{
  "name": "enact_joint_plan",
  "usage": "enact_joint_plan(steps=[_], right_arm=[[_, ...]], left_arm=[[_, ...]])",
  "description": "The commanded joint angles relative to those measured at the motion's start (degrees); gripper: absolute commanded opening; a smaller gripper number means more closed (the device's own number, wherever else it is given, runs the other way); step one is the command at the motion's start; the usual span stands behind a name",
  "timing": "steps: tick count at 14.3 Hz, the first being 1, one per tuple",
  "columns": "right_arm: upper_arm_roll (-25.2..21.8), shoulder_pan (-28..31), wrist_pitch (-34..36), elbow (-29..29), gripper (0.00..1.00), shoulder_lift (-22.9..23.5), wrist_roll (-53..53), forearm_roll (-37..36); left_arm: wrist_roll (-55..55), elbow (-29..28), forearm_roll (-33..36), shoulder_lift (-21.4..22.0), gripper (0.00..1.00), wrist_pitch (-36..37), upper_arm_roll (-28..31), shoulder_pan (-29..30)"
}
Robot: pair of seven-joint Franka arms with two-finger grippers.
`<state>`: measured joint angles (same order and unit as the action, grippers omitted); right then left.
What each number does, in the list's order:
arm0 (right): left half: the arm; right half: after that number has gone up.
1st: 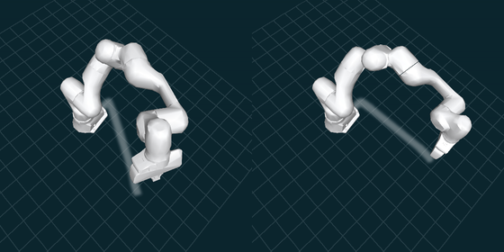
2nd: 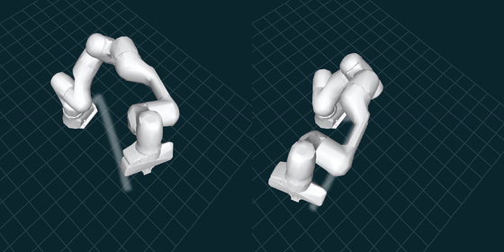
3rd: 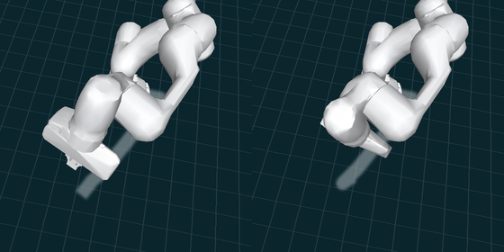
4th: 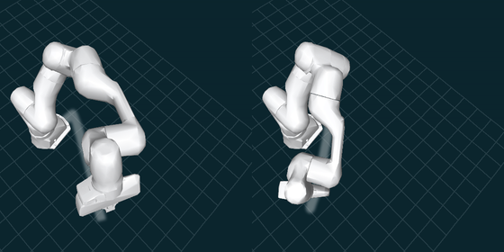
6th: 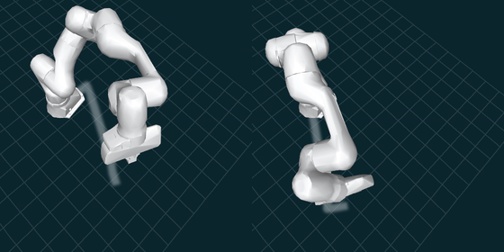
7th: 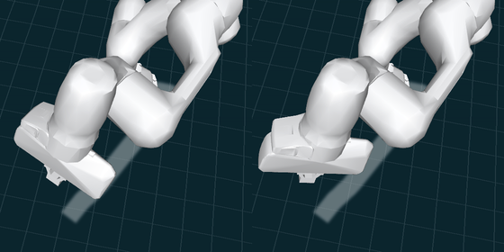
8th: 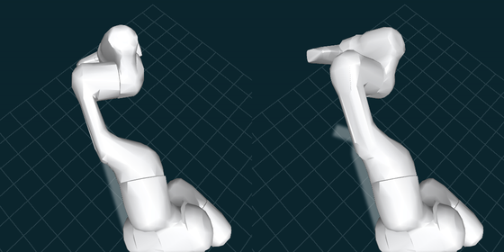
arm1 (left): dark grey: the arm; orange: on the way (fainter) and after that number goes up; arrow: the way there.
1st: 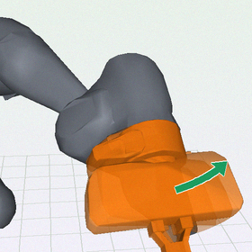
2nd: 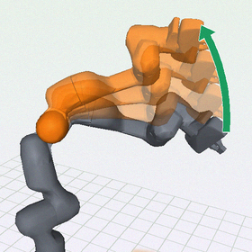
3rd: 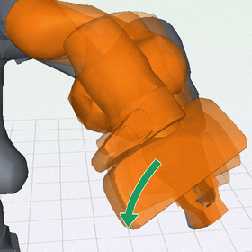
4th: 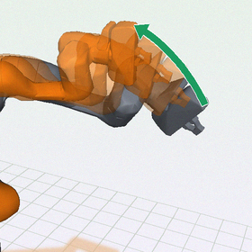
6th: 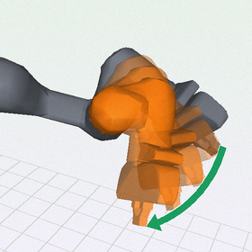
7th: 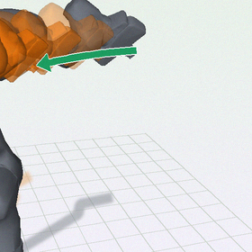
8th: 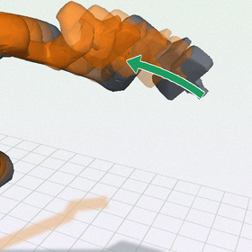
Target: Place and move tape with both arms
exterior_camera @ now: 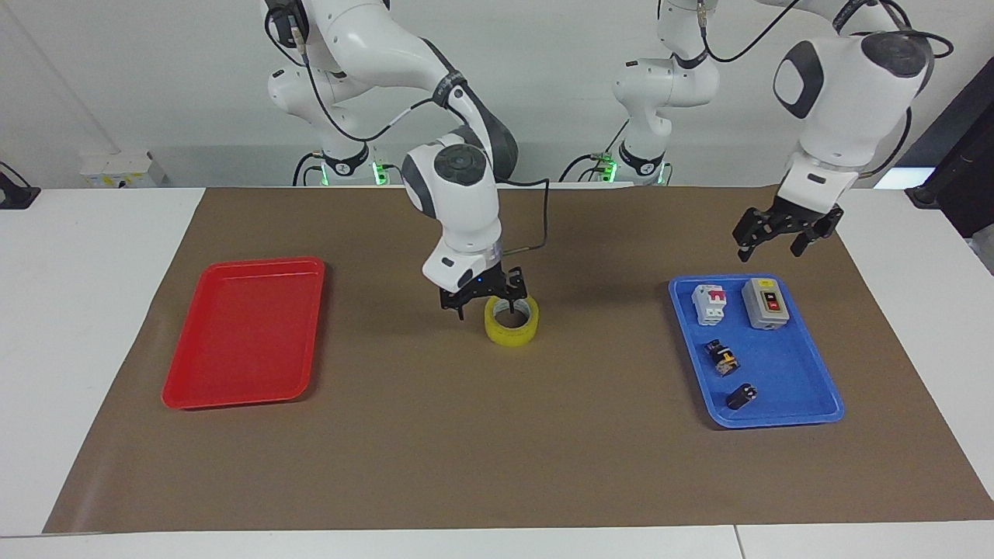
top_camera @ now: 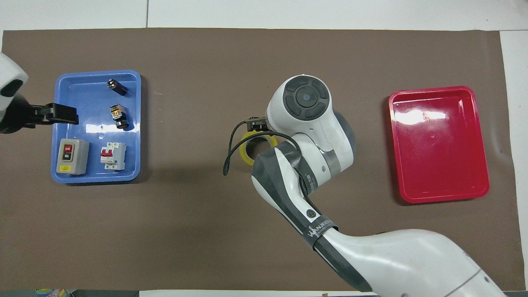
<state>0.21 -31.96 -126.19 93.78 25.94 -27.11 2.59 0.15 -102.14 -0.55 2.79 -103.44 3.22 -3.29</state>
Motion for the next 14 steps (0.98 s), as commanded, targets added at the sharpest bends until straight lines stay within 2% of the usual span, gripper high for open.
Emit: enact_joint_plan(steps=[1, 3, 5, 7, 10, 12, 14], right_arm=[[-0.29, -0.56, -0.82, 2.54, 1.00, -0.18, -0.58, 0.22], [-0.29, -1.44, -2.38, 7.10, 1.00, -1.67, -0.75, 0.05], [-0.29, -1.53, -2.57, 9.22, 1.00, -2.38, -0.58, -0.04], [-0.29, -1.53, -2.65, 9.49, 0.86, -2.56, -0.58, -0.04], [-0.29, -1.62, -4.31, 11.77, 0.74, -3.17, -0.05, -0.04], [-0.29, -1.62, -5.38, 12.74, 0.54, -3.26, -0.05, -0.04], [-0.29, -1.44, -5.47, 12.74, 0.20, -3.26, 0.04, -0.04]], left_arm=[[4.76, 8.87, -1.91, -3.04, 1.00, 8.84, -0.40, 2.59], [4.94, 9.77, -1.38, -2.88, 1.00, 11.32, -0.40, 2.59], [4.68, 7.67, -1.38, -1.56, 1.00, 12.38, -0.49, 2.50], [4.68, 6.43, -1.38, -0.86, 1.00, 12.82, -0.49, 2.59], [4.33, 5.90, -1.38, -0.67, 1.00, 12.21, -0.58, 2.41], [4.33, 5.90, -1.38, -0.68, 1.00, 12.03, -0.58, 2.33], [4.33, 5.90, -1.38, -0.68, 1.00, 12.03, -0.58, 2.24]])
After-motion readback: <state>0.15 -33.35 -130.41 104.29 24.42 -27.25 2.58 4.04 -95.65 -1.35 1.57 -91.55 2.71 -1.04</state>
